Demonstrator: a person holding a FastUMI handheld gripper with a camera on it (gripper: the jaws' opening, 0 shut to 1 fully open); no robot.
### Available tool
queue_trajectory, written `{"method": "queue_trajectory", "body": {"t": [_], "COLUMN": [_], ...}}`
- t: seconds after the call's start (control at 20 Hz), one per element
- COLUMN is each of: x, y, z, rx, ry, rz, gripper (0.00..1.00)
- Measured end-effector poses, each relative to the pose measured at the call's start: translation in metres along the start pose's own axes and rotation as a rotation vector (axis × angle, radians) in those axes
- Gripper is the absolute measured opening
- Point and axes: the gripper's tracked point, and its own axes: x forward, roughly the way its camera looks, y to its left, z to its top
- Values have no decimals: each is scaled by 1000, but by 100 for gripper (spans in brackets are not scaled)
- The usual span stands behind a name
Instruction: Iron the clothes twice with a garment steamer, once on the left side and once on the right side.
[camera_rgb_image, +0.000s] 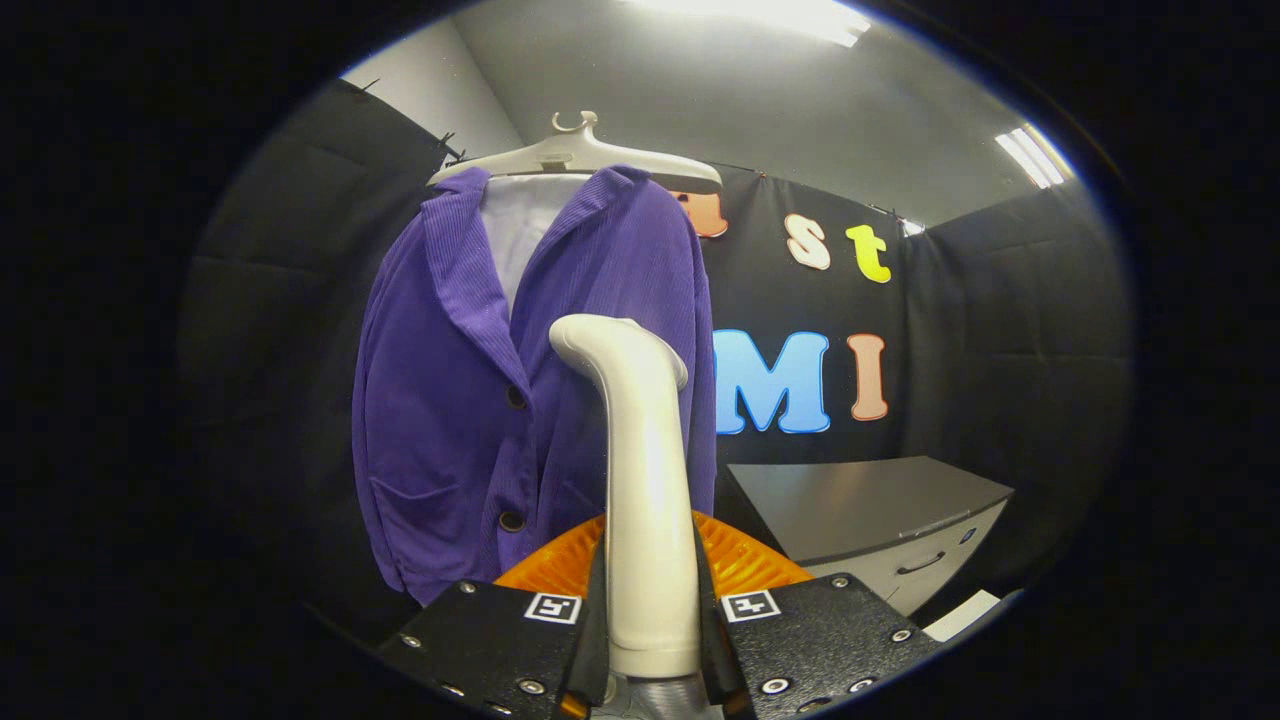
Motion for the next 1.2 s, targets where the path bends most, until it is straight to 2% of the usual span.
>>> {"method": "queue_trajectory", "body": {"t": [0.5, 0.95, 1.05, 1.2], "x": [-21, -30, -43, -69], "y": [9, 10, 15, 22], "z": [-99, -149, -172, -181], "rx": [-83, -127, -119, -128], "ry": [151, 231, 280, 282], "rz": [45, 89, 100, 131], "gripper": [37, 36, 37, 36]}}
